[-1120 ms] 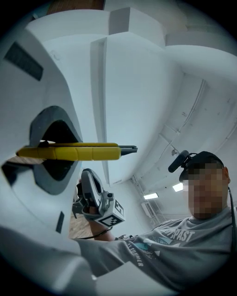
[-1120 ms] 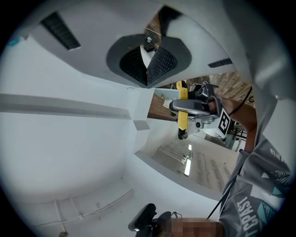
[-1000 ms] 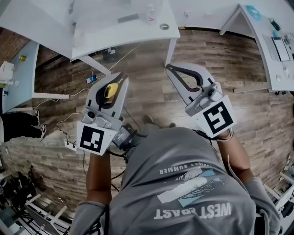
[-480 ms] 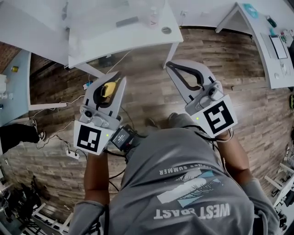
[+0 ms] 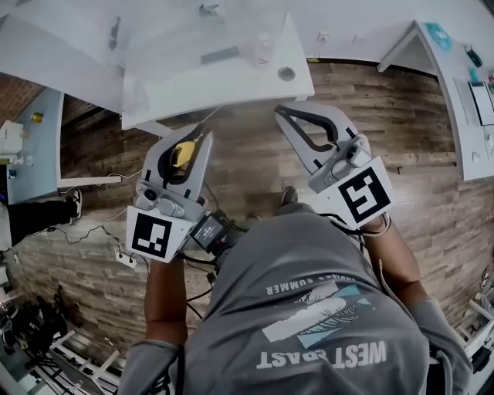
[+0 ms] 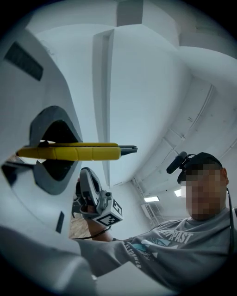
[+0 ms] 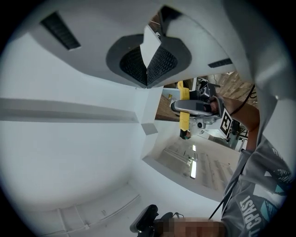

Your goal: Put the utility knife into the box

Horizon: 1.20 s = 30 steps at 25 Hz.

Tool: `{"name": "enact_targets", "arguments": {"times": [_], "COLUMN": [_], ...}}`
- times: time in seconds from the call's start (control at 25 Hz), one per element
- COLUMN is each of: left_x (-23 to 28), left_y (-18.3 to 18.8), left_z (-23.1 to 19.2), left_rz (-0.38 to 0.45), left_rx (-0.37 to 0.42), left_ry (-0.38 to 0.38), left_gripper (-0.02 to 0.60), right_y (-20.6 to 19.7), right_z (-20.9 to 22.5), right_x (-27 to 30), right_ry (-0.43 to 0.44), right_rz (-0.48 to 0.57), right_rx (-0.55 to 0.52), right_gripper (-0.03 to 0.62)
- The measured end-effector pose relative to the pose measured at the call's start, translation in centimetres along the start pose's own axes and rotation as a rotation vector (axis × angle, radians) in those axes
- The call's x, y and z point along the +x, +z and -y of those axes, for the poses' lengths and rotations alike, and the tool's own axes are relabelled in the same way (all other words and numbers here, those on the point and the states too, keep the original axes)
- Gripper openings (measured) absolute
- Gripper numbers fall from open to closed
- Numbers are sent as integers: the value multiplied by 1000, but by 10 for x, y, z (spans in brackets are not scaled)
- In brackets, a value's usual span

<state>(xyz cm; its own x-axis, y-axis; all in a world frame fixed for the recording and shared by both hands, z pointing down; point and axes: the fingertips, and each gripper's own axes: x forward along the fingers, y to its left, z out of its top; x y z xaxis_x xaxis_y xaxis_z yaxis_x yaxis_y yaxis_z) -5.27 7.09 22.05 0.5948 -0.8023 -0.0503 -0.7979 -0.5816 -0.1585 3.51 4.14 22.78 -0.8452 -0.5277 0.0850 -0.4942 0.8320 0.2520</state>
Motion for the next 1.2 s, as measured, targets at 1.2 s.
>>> {"name": "enact_targets", "arguments": {"times": [1.2], "left_x": [68], "left_y": [-41], "left_z": [-147], "left_rz": [32], "left_rx": [-42], "left_ry": [-79], "left_gripper": [36], "right_y": [-22], "right_z": [78], "right_x": [138], "right_ry": [-75], "right_rz": [-73], "right_rx": [-7], "right_gripper": [11]}}
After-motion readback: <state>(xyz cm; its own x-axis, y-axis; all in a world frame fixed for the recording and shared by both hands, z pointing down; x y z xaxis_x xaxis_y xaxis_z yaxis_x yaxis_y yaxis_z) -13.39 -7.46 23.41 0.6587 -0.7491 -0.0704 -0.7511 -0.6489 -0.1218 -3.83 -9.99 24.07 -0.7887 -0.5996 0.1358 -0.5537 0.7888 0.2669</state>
